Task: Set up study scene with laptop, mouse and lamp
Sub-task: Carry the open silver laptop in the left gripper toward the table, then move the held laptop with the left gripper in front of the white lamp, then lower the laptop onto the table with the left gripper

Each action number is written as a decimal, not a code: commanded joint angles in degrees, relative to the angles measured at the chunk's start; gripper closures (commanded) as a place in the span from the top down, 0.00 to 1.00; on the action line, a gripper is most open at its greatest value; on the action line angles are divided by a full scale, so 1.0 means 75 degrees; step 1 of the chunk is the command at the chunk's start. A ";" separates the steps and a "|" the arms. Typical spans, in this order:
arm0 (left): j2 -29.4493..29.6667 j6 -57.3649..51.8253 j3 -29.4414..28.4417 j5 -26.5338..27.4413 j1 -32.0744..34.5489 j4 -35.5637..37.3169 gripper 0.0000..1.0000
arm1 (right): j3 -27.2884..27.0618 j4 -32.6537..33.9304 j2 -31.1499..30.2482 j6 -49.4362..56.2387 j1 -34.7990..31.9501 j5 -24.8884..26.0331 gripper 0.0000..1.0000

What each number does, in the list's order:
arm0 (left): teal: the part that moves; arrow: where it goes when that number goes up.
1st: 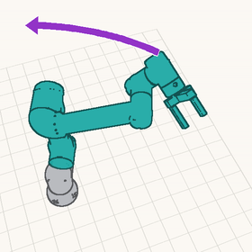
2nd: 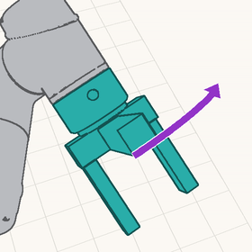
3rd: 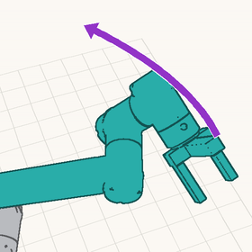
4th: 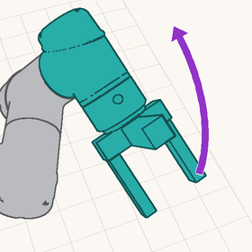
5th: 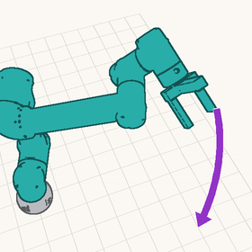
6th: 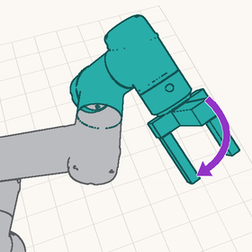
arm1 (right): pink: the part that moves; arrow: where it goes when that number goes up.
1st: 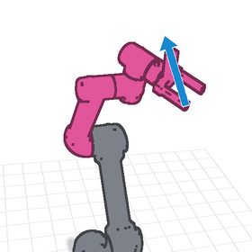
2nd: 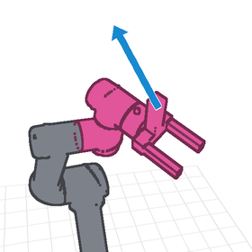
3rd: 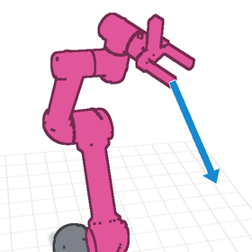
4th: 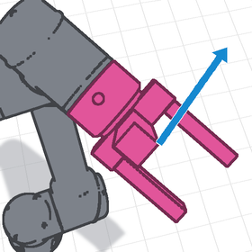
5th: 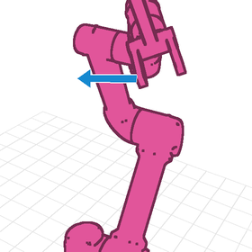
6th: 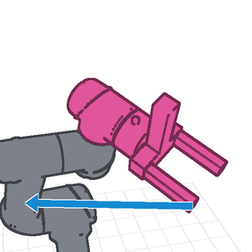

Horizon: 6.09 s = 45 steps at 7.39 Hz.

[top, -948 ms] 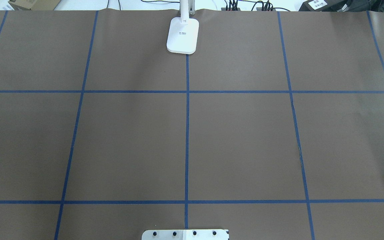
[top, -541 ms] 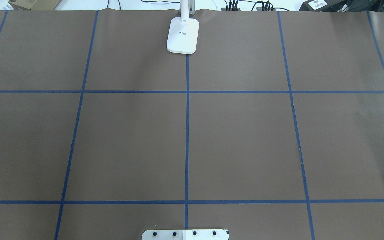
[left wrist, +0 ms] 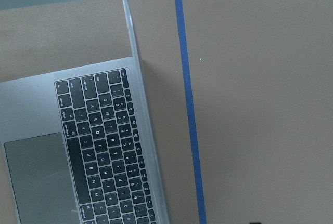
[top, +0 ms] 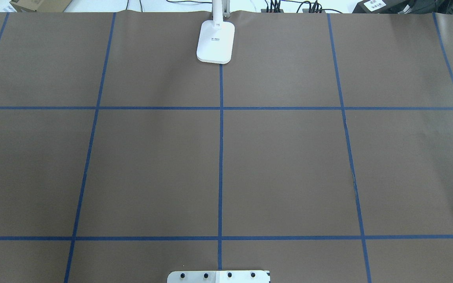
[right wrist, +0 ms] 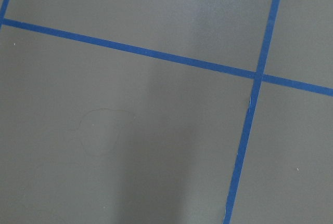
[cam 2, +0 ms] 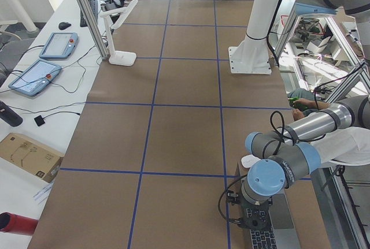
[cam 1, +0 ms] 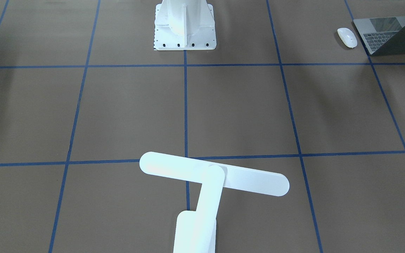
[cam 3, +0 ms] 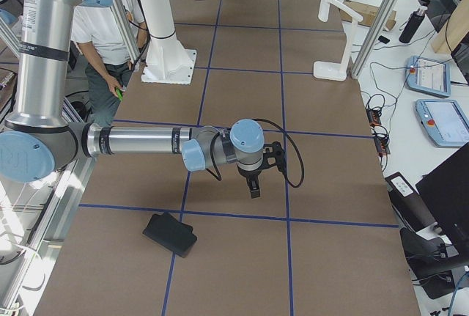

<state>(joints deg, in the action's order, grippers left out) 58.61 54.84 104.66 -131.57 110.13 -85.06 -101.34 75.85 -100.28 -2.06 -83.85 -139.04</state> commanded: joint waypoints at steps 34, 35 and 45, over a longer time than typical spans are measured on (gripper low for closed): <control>1.3373 1.1989 -0.4648 0.1756 -0.8391 0.0244 0.00 | 0.0949 -0.0012 0.0562 -0.0112 0.0293 0.0844 0.99; 1.3373 1.2012 -0.4777 0.1769 -0.8379 0.0128 0.00 | 0.1007 0.0000 0.0562 -0.0112 0.0293 0.0844 0.99; 1.3256 1.2329 -0.5001 0.1992 -0.8426 -0.0108 0.00 | 0.1089 0.0000 0.0562 -0.0112 0.0293 0.0832 0.99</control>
<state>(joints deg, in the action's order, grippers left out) 158.35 147.42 67.12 -116.70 46.93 -85.84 -93.35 75.85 -96.06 -2.97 -81.65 -132.80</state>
